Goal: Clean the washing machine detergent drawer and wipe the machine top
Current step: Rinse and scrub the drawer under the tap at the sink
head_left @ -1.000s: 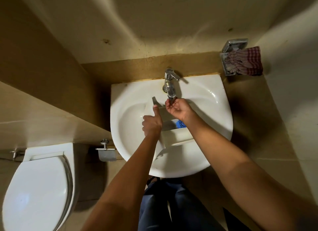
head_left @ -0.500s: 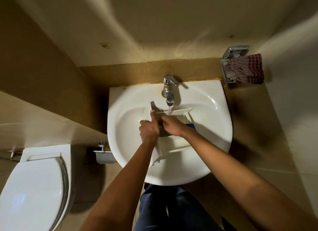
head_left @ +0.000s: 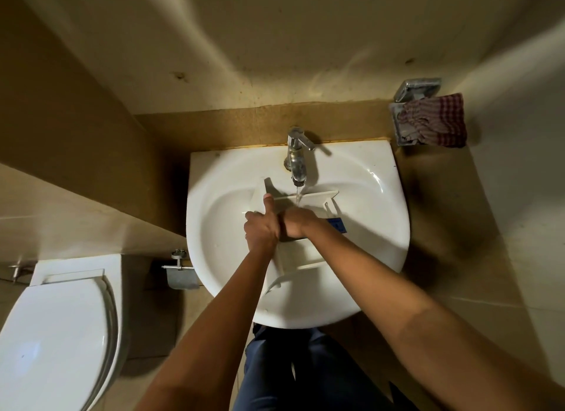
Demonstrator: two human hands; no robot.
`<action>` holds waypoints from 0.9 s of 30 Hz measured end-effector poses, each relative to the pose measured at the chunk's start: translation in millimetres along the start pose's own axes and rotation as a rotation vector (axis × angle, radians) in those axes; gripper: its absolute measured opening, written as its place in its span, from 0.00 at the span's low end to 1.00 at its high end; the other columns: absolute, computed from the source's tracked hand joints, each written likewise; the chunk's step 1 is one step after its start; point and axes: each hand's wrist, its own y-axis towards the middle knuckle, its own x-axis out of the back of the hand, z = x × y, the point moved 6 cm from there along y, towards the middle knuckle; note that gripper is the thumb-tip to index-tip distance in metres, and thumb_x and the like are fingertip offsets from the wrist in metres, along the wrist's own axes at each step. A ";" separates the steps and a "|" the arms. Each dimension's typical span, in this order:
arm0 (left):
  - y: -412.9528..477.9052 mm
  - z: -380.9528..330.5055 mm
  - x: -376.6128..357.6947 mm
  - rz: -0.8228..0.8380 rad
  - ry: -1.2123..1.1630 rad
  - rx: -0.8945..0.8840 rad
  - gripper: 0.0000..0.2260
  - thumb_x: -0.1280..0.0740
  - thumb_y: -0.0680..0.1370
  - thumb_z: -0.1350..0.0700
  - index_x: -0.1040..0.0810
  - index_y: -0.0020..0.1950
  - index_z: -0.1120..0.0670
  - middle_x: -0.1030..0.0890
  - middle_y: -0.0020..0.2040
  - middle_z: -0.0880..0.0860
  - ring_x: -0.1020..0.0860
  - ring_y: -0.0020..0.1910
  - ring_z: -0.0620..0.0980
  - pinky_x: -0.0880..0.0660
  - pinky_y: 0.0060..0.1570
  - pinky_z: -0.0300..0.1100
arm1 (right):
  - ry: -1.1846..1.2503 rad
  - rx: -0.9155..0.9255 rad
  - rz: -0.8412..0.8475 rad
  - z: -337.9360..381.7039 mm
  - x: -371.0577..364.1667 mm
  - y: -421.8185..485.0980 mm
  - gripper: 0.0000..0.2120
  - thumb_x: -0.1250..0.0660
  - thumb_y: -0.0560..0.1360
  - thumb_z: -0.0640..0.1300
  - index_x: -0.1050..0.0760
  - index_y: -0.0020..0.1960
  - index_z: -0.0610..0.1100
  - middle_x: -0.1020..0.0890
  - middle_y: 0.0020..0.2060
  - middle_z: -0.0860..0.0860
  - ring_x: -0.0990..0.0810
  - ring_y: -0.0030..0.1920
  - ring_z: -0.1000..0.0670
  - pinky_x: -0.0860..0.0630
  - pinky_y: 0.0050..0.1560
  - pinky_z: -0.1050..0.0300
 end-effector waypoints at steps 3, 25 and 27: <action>-1.0 -0.4 1.1 0.008 0.003 -0.008 0.37 0.49 0.79 0.33 0.34 0.70 0.65 0.27 0.66 0.65 0.28 0.65 0.64 0.33 0.65 0.53 | 0.115 0.107 -0.097 -1.4 1.4 -9.7 0.10 0.38 0.74 0.49 0.22 0.43 0.43 0.18 0.44 0.45 0.20 0.46 0.42 0.24 0.47 0.52; -2.5 1.9 -0.6 0.009 -0.030 -0.001 0.36 0.47 0.79 0.34 0.32 0.69 0.65 0.27 0.67 0.64 0.28 0.65 0.63 0.33 0.64 0.51 | 1.516 -0.085 -0.190 -36.4 28.5 -3.2 0.11 0.41 0.79 0.38 0.25 0.40 0.41 0.22 0.32 0.48 0.24 0.33 0.53 0.26 0.33 0.64; -2.5 2.4 -0.4 0.008 -0.028 0.005 0.36 0.48 0.79 0.34 0.32 0.69 0.65 0.27 0.67 0.64 0.28 0.65 0.64 0.33 0.64 0.52 | 1.915 -0.155 -0.165 -35.7 31.5 2.4 0.12 0.46 0.80 0.35 0.27 0.42 0.39 0.23 0.30 0.47 0.25 0.31 0.53 0.27 0.28 0.66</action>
